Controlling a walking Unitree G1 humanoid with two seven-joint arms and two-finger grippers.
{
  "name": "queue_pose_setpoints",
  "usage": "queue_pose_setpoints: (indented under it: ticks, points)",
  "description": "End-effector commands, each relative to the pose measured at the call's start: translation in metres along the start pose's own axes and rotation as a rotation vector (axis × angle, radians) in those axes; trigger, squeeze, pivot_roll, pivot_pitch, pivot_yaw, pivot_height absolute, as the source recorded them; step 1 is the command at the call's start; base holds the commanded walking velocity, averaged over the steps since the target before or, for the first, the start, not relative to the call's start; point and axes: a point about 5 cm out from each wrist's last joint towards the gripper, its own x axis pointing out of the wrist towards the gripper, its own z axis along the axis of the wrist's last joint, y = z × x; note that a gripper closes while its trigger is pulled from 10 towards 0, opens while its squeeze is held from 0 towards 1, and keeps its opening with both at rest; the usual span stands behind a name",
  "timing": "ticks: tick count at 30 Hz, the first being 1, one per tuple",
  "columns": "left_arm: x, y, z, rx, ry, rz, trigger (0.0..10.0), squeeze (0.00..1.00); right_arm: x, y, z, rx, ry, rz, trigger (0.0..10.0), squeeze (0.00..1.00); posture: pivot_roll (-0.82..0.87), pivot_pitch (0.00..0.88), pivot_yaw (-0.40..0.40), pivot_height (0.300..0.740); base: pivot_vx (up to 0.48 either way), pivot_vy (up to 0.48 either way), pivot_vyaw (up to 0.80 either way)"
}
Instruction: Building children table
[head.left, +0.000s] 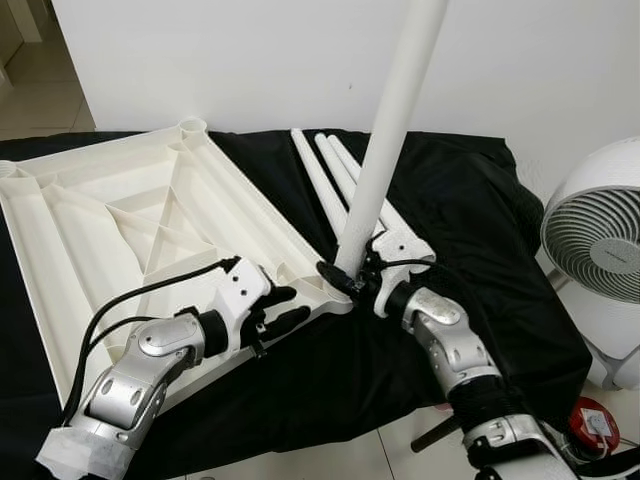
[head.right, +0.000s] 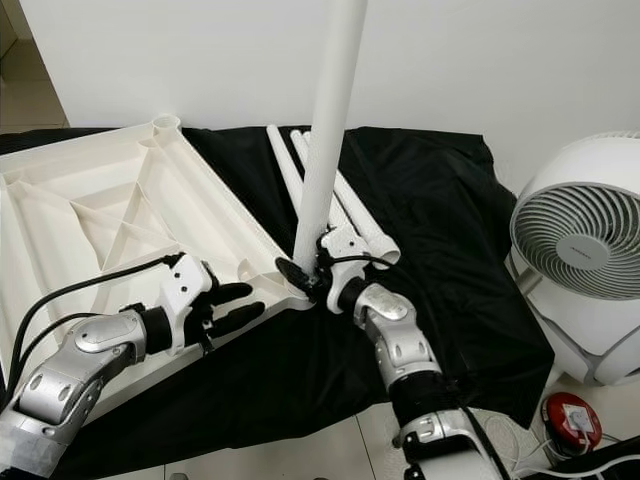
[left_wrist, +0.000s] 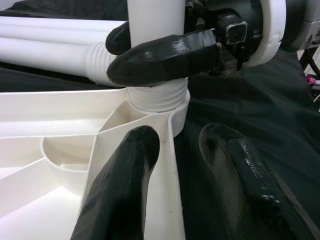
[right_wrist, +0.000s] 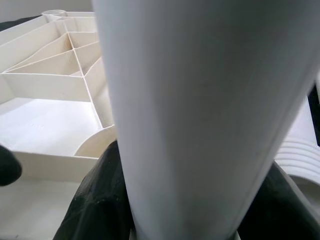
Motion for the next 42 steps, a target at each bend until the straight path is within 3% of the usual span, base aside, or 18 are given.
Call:
queue_pose_setpoints:
  ticks: [1, 2, 3, 5, 9, 12, 20, 21, 29, 33, 34, 35, 38, 42]
  points:
    - [0.000, -0.002, 0.000, 0.003, 0.004, -0.041, 10.0, 0.00, 0.002, 0.009, -0.003, 0.009, 0.021, -0.045, 8.1, 0.00, 0.03, 0.000, -0.080, 0.740, 0.000, 0.000, 0.00]
    - [0.000, -0.002, 0.000, 0.003, 0.004, -0.041, 10.0, 0.00, 0.002, 0.009, -0.003, 0.009, 0.021, -0.045, 8.1, 0.00, 0.03, 0.000, -0.080, 0.740, 0.000, 0.000, 0.00]
    - [0.001, -0.002, -0.001, 0.002, 0.004, -0.043, 10.0, 0.00, 0.001, 0.010, -0.004, 0.027, 0.020, -0.120, 10.0, 0.00, 0.02, 0.000, -0.077, 0.740, 0.000, 0.000, 0.00]
    - [0.001, -0.002, -0.001, 0.000, 0.004, -0.045, 10.0, 0.00, -0.003, 0.008, -0.005, 0.070, 0.028, -0.255, 10.0, 0.00, 0.02, 0.000, -0.077, 0.740, 0.000, 0.000, 0.00]
    - [0.001, -0.002, -0.001, -0.001, 0.004, -0.046, 10.0, 0.00, -0.004, 0.007, -0.006, 0.080, 0.031, -0.284, 10.0, 0.00, 0.02, 0.000, -0.077, 0.740, 0.000, 0.000, 0.00]
    - [0.003, -0.003, -0.001, -0.003, 0.002, -0.054, 10.0, 0.00, -0.011, 0.006, -0.007, 0.083, 0.036, -0.499, 10.0, 0.00, 0.01, 0.000, -0.069, 0.740, 0.000, 0.000, 0.00]
    - [0.004, -0.003, 0.000, -0.002, -0.001, -0.054, 10.0, 0.00, -0.013, 0.011, -0.001, 0.067, 0.017, -0.519, 10.0, 0.00, 0.01, 0.000, -0.068, 0.740, 0.000, 0.000, 0.00]
    - [0.005, -0.003, 0.000, 0.000, -0.001, -0.054, 10.0, 0.00, -0.013, 0.010, 0.000, 0.080, 0.007, -0.500, 10.0, 1.00, 0.01, 0.000, -0.069, 0.740, 0.000, 0.000, 0.00]
    - [0.005, -0.002, 0.000, 0.005, -0.003, -0.052, 10.0, 0.00, -0.015, 0.002, 0.007, 0.056, -0.013, -0.438, 10.0, 1.00, 0.01, 0.000, -0.071, 0.740, 0.000, 0.000, 0.00]
    - [0.006, -0.001, 0.001, 0.008, -0.005, -0.051, 10.0, 0.00, -0.016, -0.002, 0.010, 0.026, -0.012, -0.322, 10.0, 1.00, 0.01, 0.000, -0.076, 0.740, 0.000, 0.000, 0.00]
    - [0.006, -0.001, 0.001, 0.009, -0.006, -0.050, 10.0, 0.00, -0.017, -0.004, 0.011, -0.001, -0.010, -0.261, 10.0, 0.00, 0.01, 0.000, -0.077, 0.740, 0.000, 0.000, 0.00]
    - [0.006, -0.001, 0.001, 0.009, -0.006, -0.050, 10.0, 0.00, -0.017, -0.004, 0.011, -0.001, -0.010, -0.261, 10.0, 0.00, 0.01, 0.000, -0.077, 0.740, 0.000, 0.000, 0.00]
    - [0.008, -0.008, 0.000, 0.007, -0.012, -0.071, 10.0, 0.00, -0.021, -0.012, 0.011, -0.091, 0.008, -0.074, 10.0, 0.00, 0.01, 0.000, -0.080, 0.740, 0.000, 0.000, 0.00]
    - [0.011, -0.016, -0.001, -0.002, -0.013, -0.098, 10.0, 0.00, -0.020, -0.019, 0.009, -0.115, 0.024, 0.004, 10.0, 0.00, 0.02, 0.000, -0.081, 0.740, 0.000, 0.000, 0.00]
